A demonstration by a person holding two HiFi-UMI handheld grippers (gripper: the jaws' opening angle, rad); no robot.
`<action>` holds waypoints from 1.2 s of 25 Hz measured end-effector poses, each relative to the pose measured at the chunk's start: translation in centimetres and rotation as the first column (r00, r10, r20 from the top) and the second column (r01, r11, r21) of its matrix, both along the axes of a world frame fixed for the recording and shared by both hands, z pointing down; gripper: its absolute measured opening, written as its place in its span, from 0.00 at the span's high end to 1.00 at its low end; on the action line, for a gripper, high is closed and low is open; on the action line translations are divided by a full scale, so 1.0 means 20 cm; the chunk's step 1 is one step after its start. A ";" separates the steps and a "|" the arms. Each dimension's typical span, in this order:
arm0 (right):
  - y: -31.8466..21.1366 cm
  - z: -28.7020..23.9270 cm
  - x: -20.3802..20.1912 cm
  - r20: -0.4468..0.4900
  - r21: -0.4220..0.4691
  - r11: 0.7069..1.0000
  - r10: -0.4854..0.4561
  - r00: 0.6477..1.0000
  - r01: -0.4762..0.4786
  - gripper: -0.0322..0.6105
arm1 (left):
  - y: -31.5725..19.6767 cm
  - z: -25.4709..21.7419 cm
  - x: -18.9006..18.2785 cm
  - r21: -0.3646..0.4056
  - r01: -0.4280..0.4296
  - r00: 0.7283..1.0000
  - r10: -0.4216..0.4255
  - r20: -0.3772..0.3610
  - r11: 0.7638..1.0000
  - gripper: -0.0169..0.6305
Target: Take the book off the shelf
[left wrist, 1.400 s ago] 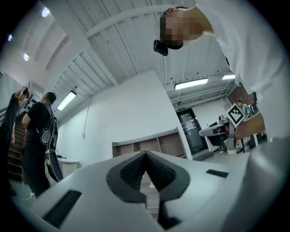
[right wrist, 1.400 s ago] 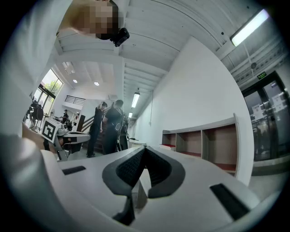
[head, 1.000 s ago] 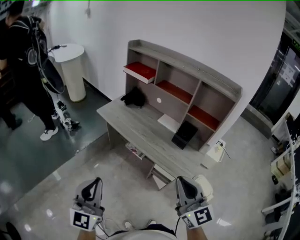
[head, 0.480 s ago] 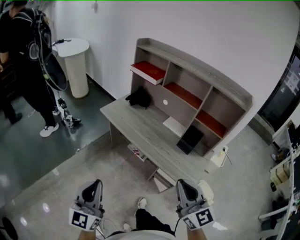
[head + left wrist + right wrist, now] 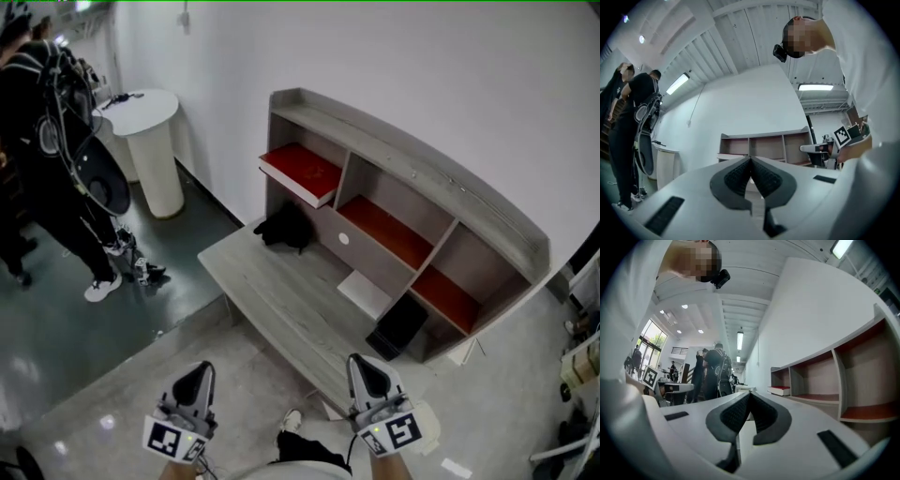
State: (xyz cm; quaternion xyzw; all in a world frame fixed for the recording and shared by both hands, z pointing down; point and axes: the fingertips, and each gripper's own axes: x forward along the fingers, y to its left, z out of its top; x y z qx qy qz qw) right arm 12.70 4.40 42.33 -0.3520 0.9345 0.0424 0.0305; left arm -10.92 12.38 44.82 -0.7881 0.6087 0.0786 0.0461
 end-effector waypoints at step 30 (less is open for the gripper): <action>-1.00 -0.10 -0.40 -0.063 -0.013 0.987 0.158 0.985 -0.159 0.92 | -1.61 0.00 -0.20 -0.051 -0.335 0.885 0.295 -0.360 0.941 0.95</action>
